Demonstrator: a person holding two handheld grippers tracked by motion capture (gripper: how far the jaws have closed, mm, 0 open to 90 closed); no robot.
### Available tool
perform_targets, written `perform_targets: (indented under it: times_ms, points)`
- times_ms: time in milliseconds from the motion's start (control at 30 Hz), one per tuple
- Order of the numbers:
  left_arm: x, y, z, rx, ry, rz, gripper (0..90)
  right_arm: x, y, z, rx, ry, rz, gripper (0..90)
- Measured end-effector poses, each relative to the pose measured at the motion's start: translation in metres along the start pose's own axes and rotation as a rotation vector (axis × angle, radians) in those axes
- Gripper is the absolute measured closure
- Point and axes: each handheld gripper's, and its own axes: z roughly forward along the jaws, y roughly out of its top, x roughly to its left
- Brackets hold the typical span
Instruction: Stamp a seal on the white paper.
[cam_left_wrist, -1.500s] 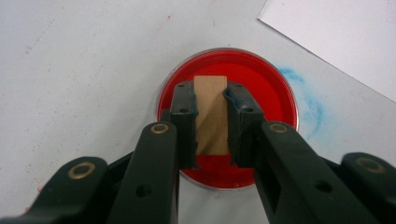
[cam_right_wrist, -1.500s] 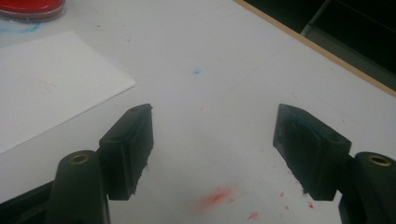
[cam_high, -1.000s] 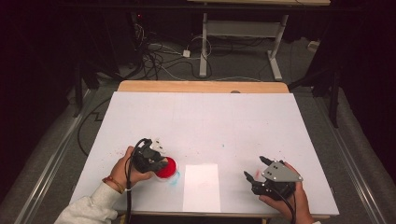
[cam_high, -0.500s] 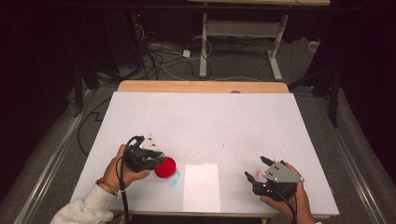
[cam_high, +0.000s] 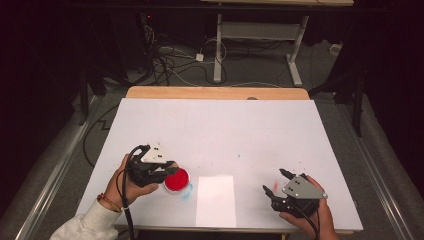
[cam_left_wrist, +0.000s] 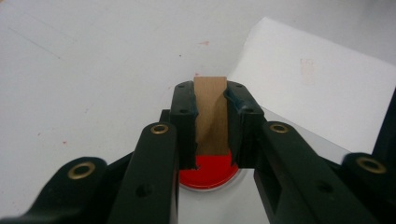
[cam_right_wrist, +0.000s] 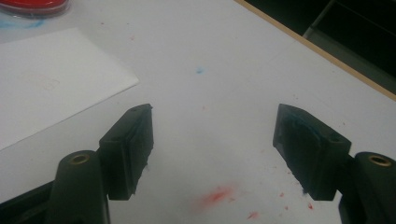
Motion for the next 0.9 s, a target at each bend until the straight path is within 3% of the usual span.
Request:
perform_targets:
  times_ms: [200, 700, 900]
  points:
    - [-0.007, 0.007, 0.006, 0.006, -0.020, 0.032, 73.7, 0.000, 0.000, 0.001, 0.002, 0.004, -0.003, 29.5]
    - [-0.029, 0.035, 0.047, 0.088, -0.111, 0.158, 73.7, 0.001, -0.001, 0.002, 0.012, 0.004, -0.001, 29.5]
    - [-0.033, 0.043, 0.062, 0.109, -0.145, 0.176, 73.7, 0.001, -0.002, 0.002, 0.018, 0.004, -0.002, 29.5]
